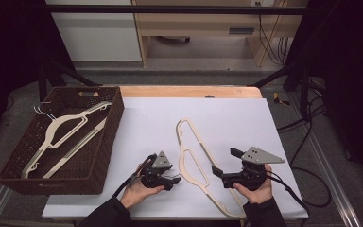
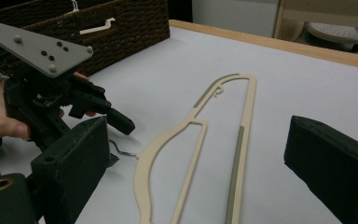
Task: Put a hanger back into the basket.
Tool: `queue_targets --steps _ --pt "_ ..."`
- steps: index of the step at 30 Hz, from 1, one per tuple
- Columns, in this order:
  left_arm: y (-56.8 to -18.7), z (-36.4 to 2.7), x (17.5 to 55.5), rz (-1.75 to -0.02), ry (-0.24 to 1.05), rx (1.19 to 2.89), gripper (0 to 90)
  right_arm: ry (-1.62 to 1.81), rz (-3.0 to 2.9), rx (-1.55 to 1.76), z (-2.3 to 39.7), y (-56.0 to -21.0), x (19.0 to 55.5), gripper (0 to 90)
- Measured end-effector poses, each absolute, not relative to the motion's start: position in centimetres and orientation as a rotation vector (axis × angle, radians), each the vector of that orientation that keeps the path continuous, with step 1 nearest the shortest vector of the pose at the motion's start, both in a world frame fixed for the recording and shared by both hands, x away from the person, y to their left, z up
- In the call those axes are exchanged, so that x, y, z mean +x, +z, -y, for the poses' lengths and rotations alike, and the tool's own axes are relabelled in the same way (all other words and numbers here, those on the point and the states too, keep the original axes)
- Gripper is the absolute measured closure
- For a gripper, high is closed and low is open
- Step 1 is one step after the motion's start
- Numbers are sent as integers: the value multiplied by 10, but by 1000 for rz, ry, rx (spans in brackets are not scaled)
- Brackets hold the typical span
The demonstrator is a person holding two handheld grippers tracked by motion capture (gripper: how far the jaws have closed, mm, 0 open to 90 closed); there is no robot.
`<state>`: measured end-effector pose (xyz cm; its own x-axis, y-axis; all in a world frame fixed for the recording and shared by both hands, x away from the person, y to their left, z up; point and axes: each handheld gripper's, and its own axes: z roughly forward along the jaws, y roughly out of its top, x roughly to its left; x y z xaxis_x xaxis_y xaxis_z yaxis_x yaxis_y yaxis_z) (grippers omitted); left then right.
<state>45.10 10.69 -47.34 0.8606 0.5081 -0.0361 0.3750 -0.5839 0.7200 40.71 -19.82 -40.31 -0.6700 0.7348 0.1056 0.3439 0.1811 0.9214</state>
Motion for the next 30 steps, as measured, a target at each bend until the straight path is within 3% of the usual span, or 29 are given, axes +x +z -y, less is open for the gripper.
queue_targets --steps 18,30 --pt "-478 -103 455 -634 252 2273 723 1480 -2122 1018 196 -406 409 77" --pt "-475 -98 452 -648 241 2312 851 1494 -2121 1027 196 -405 410 80"
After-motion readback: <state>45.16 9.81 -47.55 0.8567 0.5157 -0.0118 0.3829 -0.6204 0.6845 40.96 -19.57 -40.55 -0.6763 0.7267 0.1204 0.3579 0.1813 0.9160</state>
